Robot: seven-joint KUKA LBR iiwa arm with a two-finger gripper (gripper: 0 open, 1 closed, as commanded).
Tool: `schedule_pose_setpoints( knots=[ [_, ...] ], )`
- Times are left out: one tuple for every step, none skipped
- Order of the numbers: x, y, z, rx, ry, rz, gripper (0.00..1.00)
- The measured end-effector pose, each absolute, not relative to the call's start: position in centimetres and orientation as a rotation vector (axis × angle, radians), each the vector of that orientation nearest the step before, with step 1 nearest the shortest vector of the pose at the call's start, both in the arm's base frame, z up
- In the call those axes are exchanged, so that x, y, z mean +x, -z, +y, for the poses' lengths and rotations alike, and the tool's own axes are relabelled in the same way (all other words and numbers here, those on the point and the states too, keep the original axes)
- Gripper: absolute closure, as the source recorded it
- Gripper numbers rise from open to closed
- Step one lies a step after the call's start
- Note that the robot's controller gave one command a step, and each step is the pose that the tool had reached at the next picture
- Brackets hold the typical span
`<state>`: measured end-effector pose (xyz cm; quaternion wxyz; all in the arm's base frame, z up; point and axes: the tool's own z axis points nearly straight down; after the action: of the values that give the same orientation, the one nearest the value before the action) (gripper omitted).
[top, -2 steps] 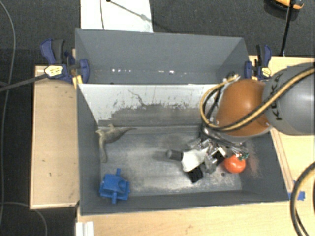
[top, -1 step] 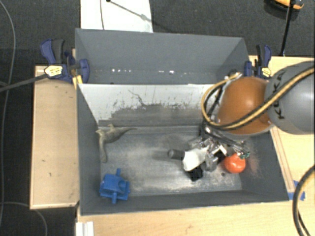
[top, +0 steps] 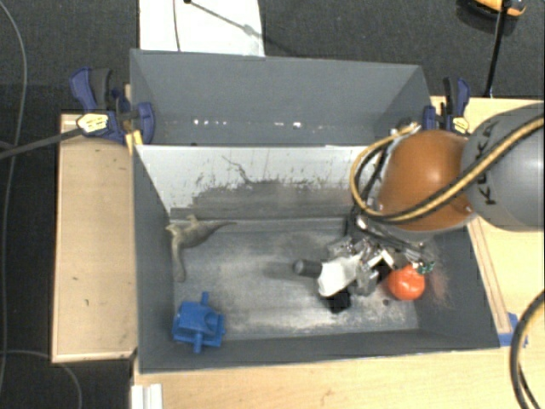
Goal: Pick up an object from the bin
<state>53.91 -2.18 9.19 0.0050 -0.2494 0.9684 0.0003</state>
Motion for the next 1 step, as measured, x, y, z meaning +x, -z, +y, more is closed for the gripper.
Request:
schedule_pose_setpoints(
  knots=[
    [53.88, -10.66, -2.18, -0.780, -0.001, 3.032, 1.00]
  ],
)
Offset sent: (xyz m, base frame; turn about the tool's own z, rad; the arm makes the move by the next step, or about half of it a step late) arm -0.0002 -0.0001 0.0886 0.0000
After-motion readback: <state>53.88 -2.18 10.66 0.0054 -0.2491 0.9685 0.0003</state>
